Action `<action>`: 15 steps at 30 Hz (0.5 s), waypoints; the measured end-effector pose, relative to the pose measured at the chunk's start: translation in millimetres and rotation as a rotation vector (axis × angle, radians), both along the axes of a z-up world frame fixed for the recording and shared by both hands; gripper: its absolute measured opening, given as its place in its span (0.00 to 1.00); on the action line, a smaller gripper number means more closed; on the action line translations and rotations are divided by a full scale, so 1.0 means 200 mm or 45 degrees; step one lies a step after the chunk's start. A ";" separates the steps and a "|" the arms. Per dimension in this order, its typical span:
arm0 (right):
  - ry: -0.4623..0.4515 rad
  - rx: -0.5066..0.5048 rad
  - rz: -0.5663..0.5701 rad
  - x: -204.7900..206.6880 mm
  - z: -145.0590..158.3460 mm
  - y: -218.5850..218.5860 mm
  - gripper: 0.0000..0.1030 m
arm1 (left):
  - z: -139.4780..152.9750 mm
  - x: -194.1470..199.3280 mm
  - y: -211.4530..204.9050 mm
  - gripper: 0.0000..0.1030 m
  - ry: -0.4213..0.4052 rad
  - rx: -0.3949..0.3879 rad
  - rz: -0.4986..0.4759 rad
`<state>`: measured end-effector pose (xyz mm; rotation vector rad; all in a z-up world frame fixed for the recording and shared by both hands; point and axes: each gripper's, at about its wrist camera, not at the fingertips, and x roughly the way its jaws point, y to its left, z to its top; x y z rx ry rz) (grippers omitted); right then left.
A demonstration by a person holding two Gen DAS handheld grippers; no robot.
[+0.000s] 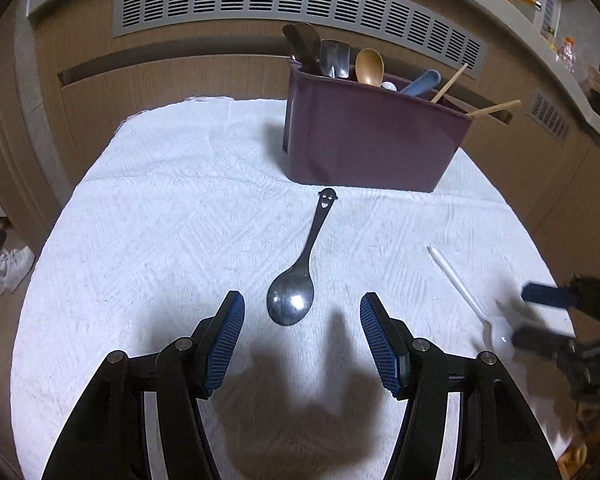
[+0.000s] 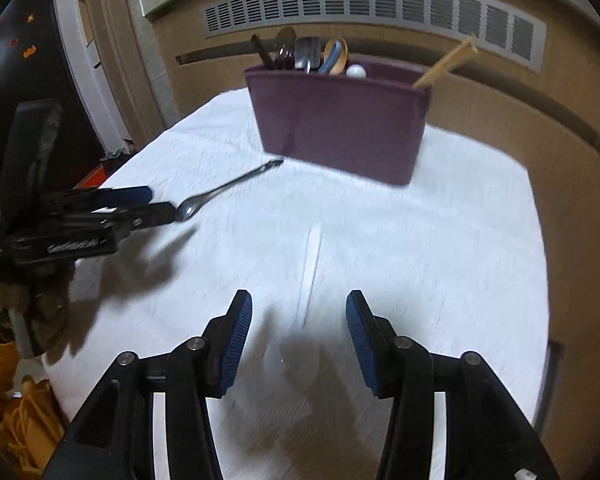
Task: Organize utensils
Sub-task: 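Grasp the smiley-face metal spoon with the left tool while the right tool grasps the white plastic spoon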
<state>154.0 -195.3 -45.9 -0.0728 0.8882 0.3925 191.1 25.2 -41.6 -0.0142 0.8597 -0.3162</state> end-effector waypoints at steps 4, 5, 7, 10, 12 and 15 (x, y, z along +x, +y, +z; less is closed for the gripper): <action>0.054 0.015 -0.010 -0.08 -0.07 -0.02 0.54 | -0.04 0.02 -0.02 0.59 0.023 0.003 0.020; 0.065 0.015 -0.010 -0.10 -0.09 -0.01 0.54 | -0.04 0.02 -0.03 0.59 0.028 0.006 0.022; 0.077 0.004 -0.009 -0.12 -0.12 0.00 0.54 | -0.05 0.03 -0.04 0.59 0.034 0.009 0.018; 0.076 -0.031 -0.012 -0.13 -0.15 0.02 0.54 | -0.04 0.04 -0.05 0.59 0.033 0.011 0.009; 0.076 -0.031 -0.009 -0.10 -0.15 0.02 0.54 | -0.02 0.06 -0.08 0.59 0.025 0.016 -0.020; 0.037 -0.061 0.031 -0.02 -0.08 0.07 0.54 | 0.03 0.13 -0.14 0.58 0.009 0.029 -0.106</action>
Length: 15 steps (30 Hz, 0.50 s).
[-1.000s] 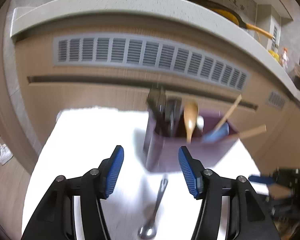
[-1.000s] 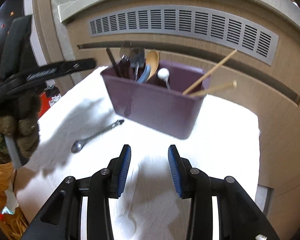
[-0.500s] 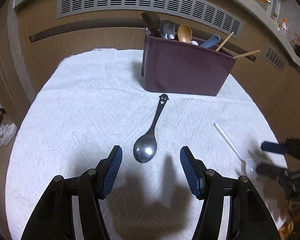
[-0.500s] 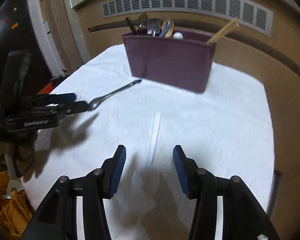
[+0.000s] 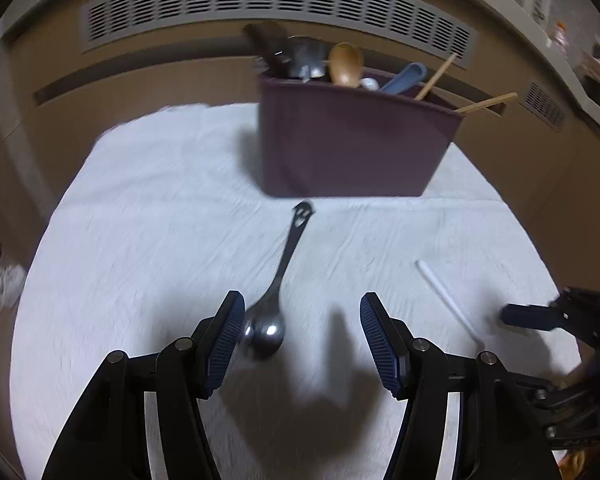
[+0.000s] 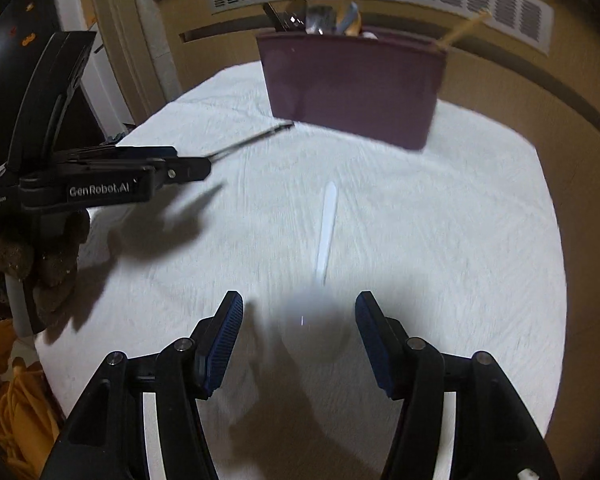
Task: Organize utensils
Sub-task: 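Grasp the smiley-face metal spoon with the left tool while the right tool grasps the white plastic spoon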
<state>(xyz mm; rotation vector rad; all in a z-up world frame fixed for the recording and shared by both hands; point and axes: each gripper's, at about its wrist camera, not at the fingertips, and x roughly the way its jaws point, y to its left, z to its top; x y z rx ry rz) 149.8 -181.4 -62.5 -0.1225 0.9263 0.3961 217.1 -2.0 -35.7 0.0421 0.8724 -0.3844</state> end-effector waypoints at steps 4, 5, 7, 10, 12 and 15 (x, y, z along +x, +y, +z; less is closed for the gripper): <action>0.052 -0.022 0.036 0.15 0.02 0.05 0.40 | 0.03 0.15 -0.11 0.36 0.006 0.099 -0.112; 0.058 -0.026 0.029 0.17 0.02 0.06 0.39 | 0.02 0.19 -0.13 0.25 0.025 0.122 -0.143; 0.059 -0.010 0.008 0.20 0.03 0.04 0.39 | -0.01 0.26 -0.17 0.21 0.089 0.160 -0.187; 0.044 0.008 0.006 0.19 0.04 0.03 0.39 | -0.07 0.34 -0.19 0.19 0.177 0.225 -0.220; 0.034 -0.007 0.019 0.16 0.05 0.02 0.39 | -0.09 0.36 -0.19 0.19 0.176 0.240 -0.223; 0.038 -0.015 0.032 0.14 0.04 0.01 0.37 | -0.10 0.39 -0.19 0.20 0.214 0.233 -0.201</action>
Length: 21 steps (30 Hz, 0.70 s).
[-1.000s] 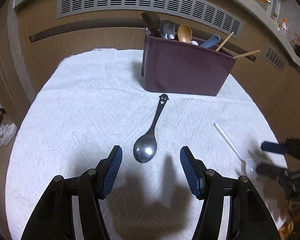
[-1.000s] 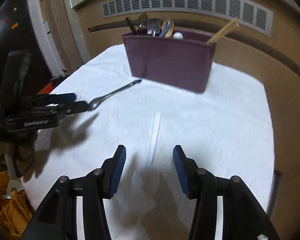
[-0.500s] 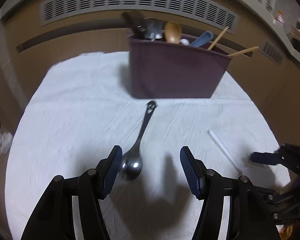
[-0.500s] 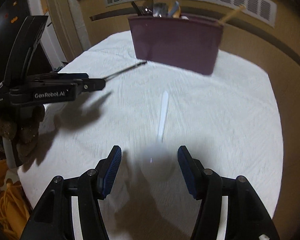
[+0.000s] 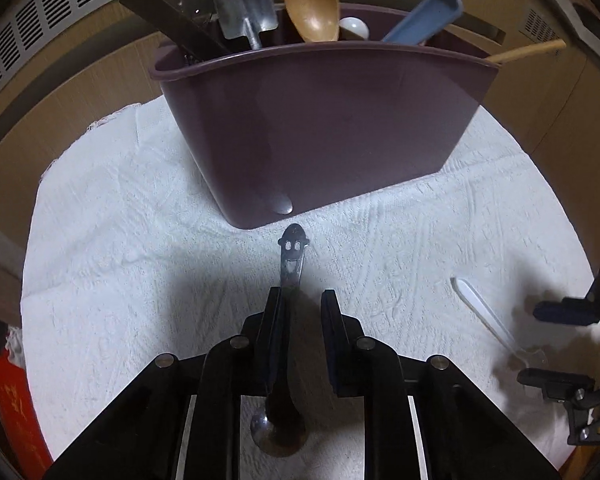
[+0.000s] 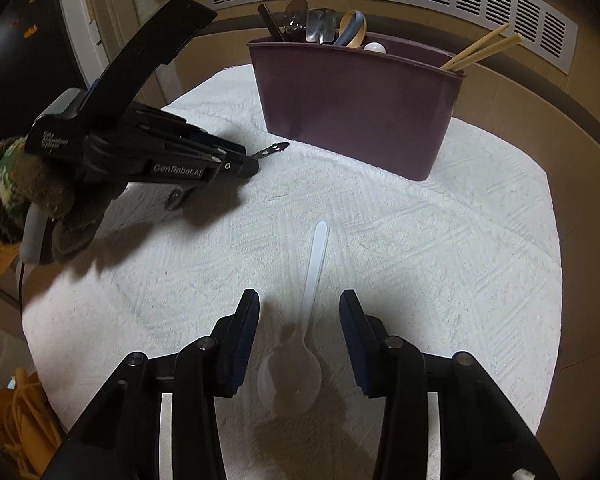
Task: Organize utensils
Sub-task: 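Grasp the smiley-face metal spoon with the left tool while the right tool grasps the white plastic spoon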
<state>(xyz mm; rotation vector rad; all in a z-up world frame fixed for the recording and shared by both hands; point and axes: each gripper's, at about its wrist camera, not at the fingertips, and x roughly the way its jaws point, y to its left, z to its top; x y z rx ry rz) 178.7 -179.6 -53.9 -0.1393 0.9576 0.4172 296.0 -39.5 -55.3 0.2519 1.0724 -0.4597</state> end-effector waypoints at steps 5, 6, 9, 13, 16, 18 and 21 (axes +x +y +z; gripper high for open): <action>0.033 0.031 0.006 0.08 -0.01 0.02 0.29 | -0.01 0.06 -0.03 0.11 -0.008 0.019 0.033; 0.047 0.054 0.008 0.11 -0.02 0.03 0.29 | -0.01 0.05 -0.02 0.09 -0.034 0.024 0.053; 0.066 0.055 -0.030 0.19 -0.04 0.06 0.29 | 0.01 0.03 0.00 0.07 -0.049 -0.035 0.091; 0.081 0.026 -0.075 0.25 -0.08 0.08 0.29 | 0.04 -0.08 0.03 0.01 -0.084 -0.109 0.101; 0.058 -0.023 -0.073 0.27 -0.08 0.11 0.25 | 0.08 -0.18 0.06 0.01 -0.154 -0.151 0.115; 0.056 -0.062 -0.072 0.28 -0.08 0.14 0.11 | 0.11 -0.24 0.07 0.01 -0.196 -0.186 0.117; 0.076 -0.044 -0.066 0.27 -0.07 0.13 0.10 | 0.14 -0.30 0.12 0.01 -0.191 -0.235 0.095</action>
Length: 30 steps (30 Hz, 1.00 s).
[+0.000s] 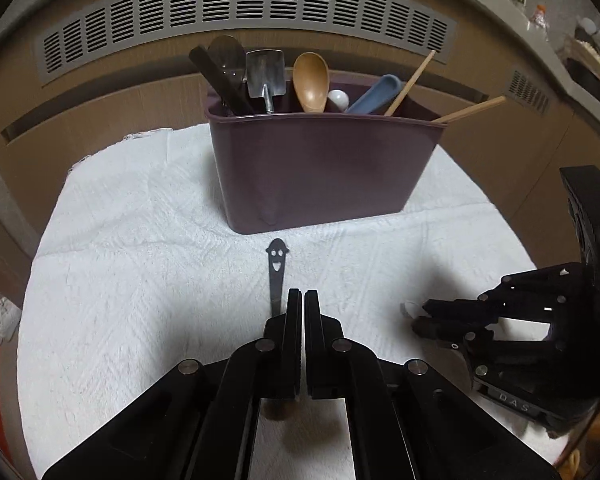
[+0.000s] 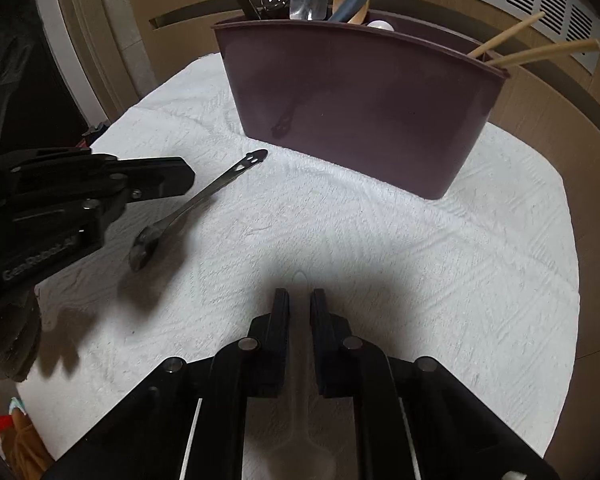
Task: Organize utensils
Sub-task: 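Lift both spoons and carry them over the purple caddy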
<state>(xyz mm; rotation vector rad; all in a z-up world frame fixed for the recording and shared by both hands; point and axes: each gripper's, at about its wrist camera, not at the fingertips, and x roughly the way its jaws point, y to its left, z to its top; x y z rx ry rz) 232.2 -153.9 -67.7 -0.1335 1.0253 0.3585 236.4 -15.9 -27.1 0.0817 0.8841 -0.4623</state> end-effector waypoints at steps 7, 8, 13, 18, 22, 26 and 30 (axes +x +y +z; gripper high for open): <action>-0.030 -0.002 -0.011 -0.12 0.04 -0.06 0.11 | -0.09 0.13 -0.10 0.07 0.144 0.085 -0.016; -0.034 0.003 -0.011 -0.13 0.04 -0.07 0.10 | -0.09 0.17 -0.12 0.08 0.153 0.102 -0.015; -0.052 0.037 -0.001 -0.18 0.03 -0.10 0.11 | -0.14 0.36 -0.23 0.21 0.153 0.280 0.024; -0.062 0.067 0.013 -0.22 0.03 -0.14 0.11 | -0.18 0.44 -0.27 0.46 0.168 0.357 0.028; -0.063 0.096 0.026 -0.24 0.02 -0.16 0.11 | -0.18 0.45 -0.21 0.38 0.201 0.266 0.027; -0.049 0.110 -0.004 -0.20 0.00 -0.20 0.11 | -0.18 0.34 -0.21 0.18 0.101 0.284 -0.004; -0.061 0.128 -0.020 -0.22 0.03 -0.19 0.11 | -0.13 0.15 -0.16 0.18 0.081 0.145 -0.016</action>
